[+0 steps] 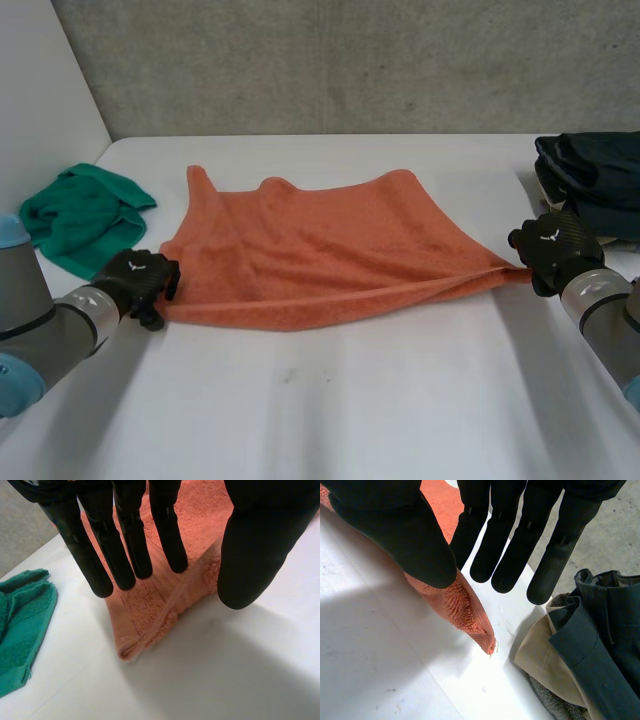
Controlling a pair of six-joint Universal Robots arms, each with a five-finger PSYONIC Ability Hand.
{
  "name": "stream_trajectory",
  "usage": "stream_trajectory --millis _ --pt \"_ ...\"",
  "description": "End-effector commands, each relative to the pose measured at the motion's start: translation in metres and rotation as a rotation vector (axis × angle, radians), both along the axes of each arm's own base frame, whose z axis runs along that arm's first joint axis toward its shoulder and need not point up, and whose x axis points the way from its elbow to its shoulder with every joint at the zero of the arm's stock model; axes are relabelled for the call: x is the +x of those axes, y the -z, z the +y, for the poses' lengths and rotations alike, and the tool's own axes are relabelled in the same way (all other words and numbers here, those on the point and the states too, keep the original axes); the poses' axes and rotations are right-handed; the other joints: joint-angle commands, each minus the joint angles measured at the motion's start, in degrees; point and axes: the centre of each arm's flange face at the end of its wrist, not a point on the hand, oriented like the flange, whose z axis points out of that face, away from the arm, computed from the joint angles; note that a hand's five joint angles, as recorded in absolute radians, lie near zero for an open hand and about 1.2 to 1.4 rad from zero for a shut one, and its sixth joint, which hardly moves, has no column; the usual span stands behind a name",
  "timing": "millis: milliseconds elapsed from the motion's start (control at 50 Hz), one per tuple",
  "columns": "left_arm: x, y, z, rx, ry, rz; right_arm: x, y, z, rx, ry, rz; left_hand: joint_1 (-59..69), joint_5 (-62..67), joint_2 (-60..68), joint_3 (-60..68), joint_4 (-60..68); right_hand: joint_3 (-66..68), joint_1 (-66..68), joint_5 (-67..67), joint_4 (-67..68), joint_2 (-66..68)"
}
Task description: Fold the laundry.
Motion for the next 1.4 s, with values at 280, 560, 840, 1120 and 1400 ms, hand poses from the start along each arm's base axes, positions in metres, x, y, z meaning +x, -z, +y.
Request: stream_trajectory --millis 280,560,840,1120,1400 --pt "-0.004 -0.056 -0.004 -0.156 -0.048 -0.020 -0.006 -0.059 0.011 -0.077 0.002 0.043 33.3 34.5 34.4 34.5 34.4 11.5 17.0 14.5 11.0 12.6" --pt "0.000 -0.162 0.093 -0.279 -0.017 -0.020 -0.027 -0.138 0.056 0.047 -0.066 0.388 33.3 34.5 34.4 34.5 34.4 11.5 17.0 14.5 11.0 12.6" --pt "-0.027 -0.082 -0.001 -0.172 -0.016 -0.274 0.000 -0.072 -0.020 0.060 -0.064 0.454 33.3 34.5 34.4 34.5 34.4 11.5 17.0 14.5 11.0 12.6" --pt "-0.074 -0.267 -0.106 -1.234 -0.204 0.054 0.043 -0.219 -0.100 -1.032 0.143 0.071 33.3 34.5 34.4 34.5 34.4 11.5 17.0 14.5 11.0 12.6" --pt "-0.076 -0.207 -0.064 -0.993 -0.138 0.004 0.061 -0.119 -0.061 -0.531 -0.006 0.008 33.3 34.5 34.4 34.5 34.4 1.1 6.6 4.0 0.5 2.2"
